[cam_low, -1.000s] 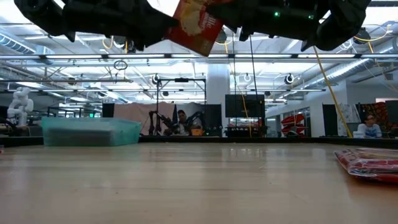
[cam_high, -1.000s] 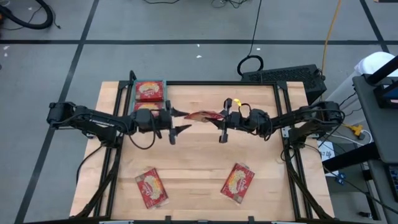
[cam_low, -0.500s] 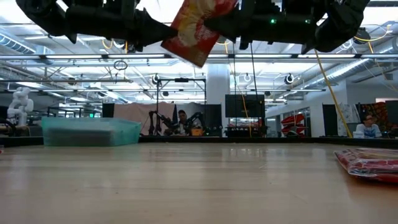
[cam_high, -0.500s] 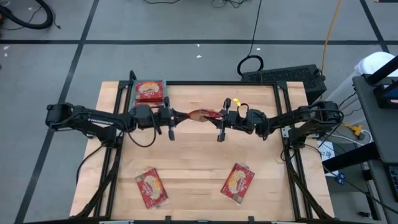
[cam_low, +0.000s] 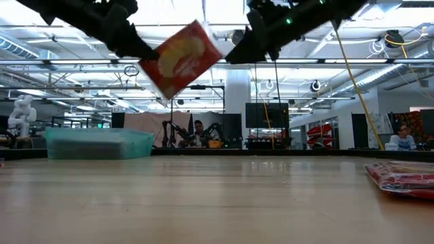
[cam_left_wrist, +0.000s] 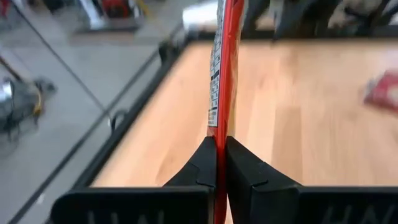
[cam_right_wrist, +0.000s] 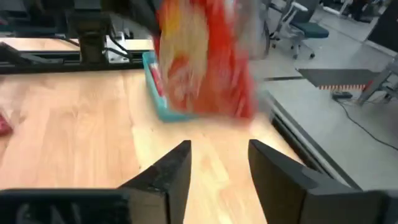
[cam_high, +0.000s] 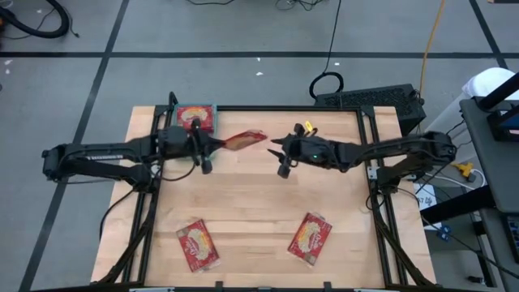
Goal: Sort popcorn bags into baskets
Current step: Put the popcorn bag into the blue bin
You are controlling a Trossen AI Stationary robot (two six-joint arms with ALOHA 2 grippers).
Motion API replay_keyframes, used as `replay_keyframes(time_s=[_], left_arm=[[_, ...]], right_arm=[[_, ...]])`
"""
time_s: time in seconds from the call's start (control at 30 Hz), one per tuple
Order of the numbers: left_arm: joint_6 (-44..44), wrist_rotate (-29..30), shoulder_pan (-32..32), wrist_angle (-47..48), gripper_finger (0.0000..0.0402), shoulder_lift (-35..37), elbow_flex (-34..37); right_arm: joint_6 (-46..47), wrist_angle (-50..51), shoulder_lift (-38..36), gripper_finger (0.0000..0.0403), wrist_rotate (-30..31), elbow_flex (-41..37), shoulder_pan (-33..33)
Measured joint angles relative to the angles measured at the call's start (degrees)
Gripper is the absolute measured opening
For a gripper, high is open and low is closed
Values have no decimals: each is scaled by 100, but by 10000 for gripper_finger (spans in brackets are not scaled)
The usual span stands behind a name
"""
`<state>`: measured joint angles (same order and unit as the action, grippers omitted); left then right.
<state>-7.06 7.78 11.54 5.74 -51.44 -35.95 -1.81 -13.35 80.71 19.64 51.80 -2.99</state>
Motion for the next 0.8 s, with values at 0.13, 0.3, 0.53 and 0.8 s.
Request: replay_keyframes(time_s=[0.13, 0.3, 0.53, 0.8], left_arm=[[135, -25, -27, 586, 12, -58, -138], [293, -49, -179, 1078, 17, -159, -137], [244, -61, -340, 1081, 12, -147, -137], [200, -25, -332, 1056, 15, -279, -137]], right_arm=[[-124, 549, 96, 169, -15, 569, -6], [-469, 541, 177, 192, -524, 819, -93], [-376, 335, 541, 202, -1446, 910, -392], [-363, -363, 1191, 175, -2115, 899, -554]])
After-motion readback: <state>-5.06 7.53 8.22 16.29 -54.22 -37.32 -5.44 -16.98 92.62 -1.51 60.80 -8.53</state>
